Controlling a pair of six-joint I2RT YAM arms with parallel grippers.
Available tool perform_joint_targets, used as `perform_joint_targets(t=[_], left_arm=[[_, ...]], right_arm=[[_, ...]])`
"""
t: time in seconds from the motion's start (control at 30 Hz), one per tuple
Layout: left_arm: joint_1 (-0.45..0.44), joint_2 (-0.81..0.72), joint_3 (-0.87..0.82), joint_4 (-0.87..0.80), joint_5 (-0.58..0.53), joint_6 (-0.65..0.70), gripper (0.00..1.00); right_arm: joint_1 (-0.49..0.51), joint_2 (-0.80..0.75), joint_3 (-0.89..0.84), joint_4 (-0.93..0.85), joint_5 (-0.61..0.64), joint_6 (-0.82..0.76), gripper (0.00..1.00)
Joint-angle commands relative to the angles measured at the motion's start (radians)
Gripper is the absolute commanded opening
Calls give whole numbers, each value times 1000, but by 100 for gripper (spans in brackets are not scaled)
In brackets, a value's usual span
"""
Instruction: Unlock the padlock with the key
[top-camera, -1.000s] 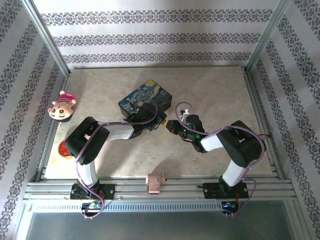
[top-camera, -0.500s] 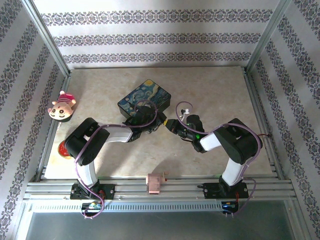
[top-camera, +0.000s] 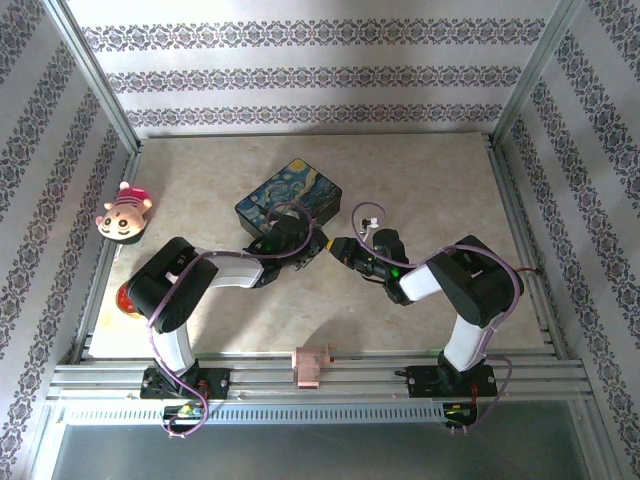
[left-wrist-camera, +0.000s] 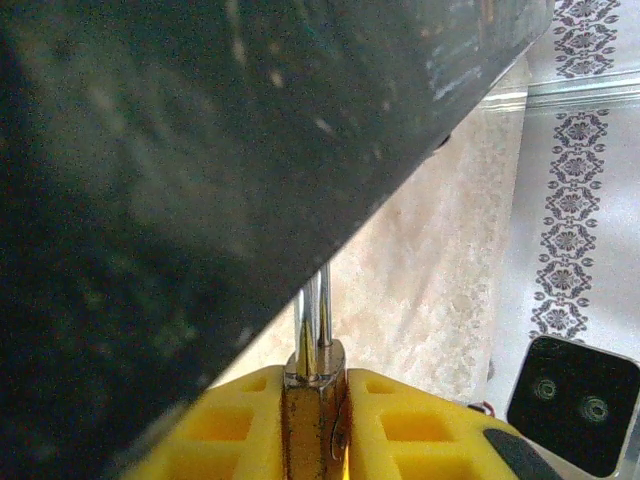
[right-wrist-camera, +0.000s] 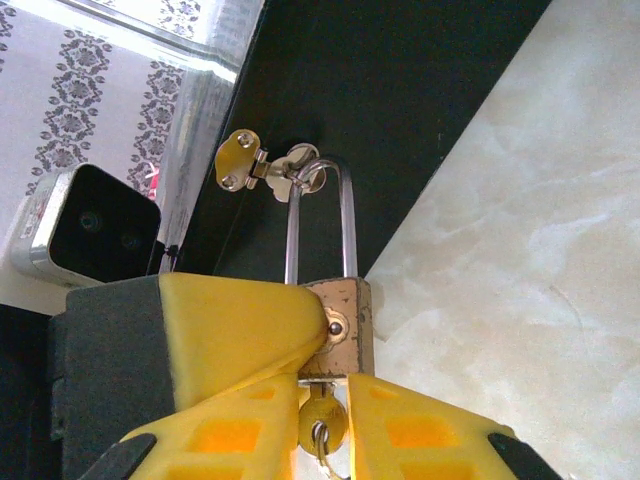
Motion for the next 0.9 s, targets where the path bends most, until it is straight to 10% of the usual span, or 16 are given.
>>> perform_joint_targets(t=[0.0, 0.87], left_arm=[[-11, -19, -14, 31, -19, 19, 15], [4, -47, 73, -179, 35, -79, 0]], right_arm=[[-13, -12, 22, 40, -11, -11, 21], [94, -288, 142, -711, 217, -585, 22]])
